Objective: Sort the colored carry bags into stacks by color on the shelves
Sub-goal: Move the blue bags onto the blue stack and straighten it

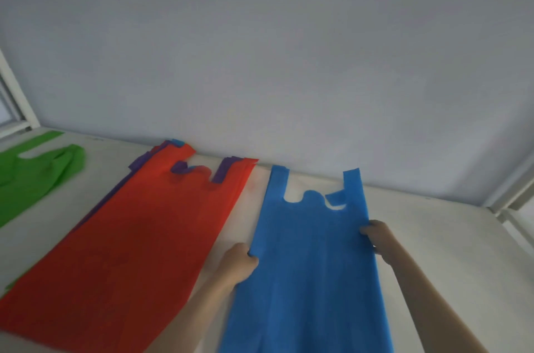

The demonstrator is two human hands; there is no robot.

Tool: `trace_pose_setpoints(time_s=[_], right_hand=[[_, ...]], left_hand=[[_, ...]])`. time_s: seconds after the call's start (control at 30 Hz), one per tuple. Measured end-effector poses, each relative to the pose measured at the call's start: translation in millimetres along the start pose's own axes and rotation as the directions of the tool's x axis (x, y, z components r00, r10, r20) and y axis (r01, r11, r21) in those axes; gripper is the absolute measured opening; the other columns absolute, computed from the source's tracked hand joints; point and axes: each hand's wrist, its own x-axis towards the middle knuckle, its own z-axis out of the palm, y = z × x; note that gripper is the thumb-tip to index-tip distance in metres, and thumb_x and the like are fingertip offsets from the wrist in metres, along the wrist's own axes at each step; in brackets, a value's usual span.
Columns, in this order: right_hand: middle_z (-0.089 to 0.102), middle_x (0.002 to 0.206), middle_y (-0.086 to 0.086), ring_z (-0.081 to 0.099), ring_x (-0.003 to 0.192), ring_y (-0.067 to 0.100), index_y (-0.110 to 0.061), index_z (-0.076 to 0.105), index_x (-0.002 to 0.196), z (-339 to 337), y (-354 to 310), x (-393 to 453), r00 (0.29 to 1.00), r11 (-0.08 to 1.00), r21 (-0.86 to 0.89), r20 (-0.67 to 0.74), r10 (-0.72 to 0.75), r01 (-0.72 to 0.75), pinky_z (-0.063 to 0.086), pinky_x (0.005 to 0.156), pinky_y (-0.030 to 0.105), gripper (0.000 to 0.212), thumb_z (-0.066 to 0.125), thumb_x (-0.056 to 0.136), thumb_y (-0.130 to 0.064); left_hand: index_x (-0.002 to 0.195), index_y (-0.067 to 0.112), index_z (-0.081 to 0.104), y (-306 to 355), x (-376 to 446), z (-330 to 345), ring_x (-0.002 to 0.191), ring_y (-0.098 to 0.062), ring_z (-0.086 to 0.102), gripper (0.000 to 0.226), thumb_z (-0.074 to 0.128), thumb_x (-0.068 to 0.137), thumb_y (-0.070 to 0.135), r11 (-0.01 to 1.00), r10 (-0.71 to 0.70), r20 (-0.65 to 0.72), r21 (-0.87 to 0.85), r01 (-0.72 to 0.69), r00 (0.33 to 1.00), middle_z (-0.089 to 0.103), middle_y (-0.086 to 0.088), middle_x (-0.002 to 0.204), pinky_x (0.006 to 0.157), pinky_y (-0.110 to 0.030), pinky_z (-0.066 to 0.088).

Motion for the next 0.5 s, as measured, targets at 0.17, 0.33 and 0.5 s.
trace_pose_setpoints(time_s=[0.17,0.33,0.5], right_hand=[[0.052,0.094,0.015,0.047,0.086,0.025,0.001,0.053,0.097,0.0,2.2,6.4,1.0,1.0,-0.021,0.015,0.006,-0.006,0.036,0.058,0.028,0.012,0.044,0.089,0.002],[0.05,0.091,0.015,0.045,0.079,0.025,0.0,0.052,0.094,1.0,1.2,10.5,0.999,0.994,-0.106,-0.032,-0.014,0.011,0.032,0.054,0.026,0.008,0.048,0.087,0.001],[0.053,0.091,0.014,0.047,0.081,0.027,0.003,0.056,0.107,0.1,1.8,5.2,0.997,0.985,-0.172,-0.061,-0.044,0.033,0.037,0.064,0.03,0.022,0.049,0.086,0.001]], left_hand=[[0.056,0.015,0.028,1.5,-5.1,-4.3,0.046,-0.009,0.031,0.038,0.042,0.091,0.01,0.999,-0.036,0.029,0.018,0.036,0.999,0.032,0.001,0.056,0.037,-0.017,0.021],[0.055,0.015,0.024,0.2,-3.7,-2.2,0.045,-0.008,0.026,0.041,0.042,0.091,0.01,0.998,-0.021,0.011,0.063,0.02,1.0,0.027,0.003,0.055,0.04,-0.017,0.018],[0.053,0.009,0.024,-5.5,1.1,-3.0,0.045,-0.01,0.025,0.041,0.045,0.087,0.007,0.998,-0.008,0.003,0.055,0.008,1.0,0.025,0.002,0.054,0.041,-0.02,0.018]])
